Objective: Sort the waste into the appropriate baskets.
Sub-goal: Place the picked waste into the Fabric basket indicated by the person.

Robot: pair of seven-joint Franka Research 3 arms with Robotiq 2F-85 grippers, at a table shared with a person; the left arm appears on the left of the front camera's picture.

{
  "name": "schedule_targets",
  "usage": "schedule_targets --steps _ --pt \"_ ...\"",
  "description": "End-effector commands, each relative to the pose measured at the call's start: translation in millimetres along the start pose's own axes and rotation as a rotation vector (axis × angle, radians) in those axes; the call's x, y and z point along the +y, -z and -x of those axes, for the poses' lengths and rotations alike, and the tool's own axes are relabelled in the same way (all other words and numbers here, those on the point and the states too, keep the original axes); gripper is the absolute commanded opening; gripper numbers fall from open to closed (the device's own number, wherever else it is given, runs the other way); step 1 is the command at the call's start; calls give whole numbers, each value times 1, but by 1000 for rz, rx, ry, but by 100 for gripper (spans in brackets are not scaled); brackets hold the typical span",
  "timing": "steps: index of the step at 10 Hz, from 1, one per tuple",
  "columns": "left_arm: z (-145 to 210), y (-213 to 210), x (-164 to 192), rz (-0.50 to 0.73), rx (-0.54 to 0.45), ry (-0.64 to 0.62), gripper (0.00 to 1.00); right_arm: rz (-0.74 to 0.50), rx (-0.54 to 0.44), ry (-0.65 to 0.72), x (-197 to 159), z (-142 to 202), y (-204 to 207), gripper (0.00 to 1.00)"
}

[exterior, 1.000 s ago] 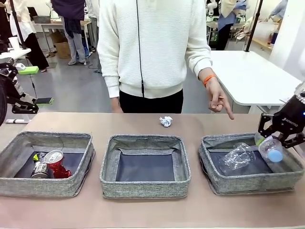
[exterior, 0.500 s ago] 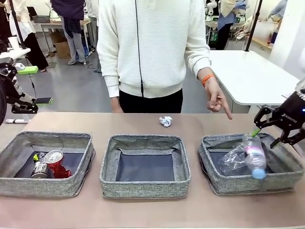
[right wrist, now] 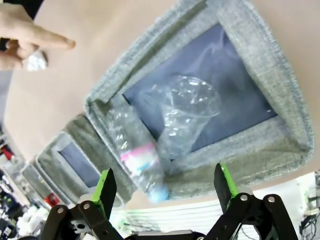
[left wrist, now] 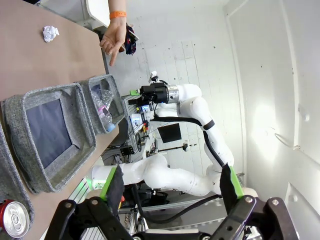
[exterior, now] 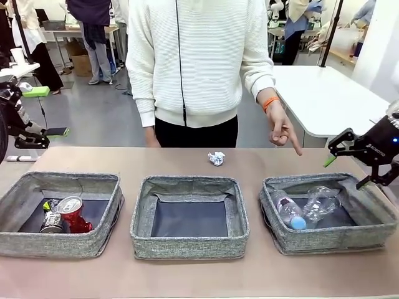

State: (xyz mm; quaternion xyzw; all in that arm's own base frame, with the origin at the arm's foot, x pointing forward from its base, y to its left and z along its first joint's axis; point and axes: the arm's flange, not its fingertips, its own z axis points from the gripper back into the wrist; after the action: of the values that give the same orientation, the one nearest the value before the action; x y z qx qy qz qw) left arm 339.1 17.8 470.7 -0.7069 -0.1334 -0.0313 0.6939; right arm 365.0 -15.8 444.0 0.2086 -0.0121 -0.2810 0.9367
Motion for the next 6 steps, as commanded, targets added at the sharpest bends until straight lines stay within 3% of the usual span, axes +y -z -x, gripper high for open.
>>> schedule_targets --steps 1,4,5,6 --pt "2 1 -3 16 -4 6 100 -53 -11 -6 7 7 9 100" --pt "2 1 -3 16 -4 6 100 -130 16 -34 23 9 4 100" --pt "2 1 -3 16 -4 6 100 -334 112 -73 44 14 -9 100" --pt "2 1 -3 16 -4 6 100 -612 257 -195 68 20 -24 100"
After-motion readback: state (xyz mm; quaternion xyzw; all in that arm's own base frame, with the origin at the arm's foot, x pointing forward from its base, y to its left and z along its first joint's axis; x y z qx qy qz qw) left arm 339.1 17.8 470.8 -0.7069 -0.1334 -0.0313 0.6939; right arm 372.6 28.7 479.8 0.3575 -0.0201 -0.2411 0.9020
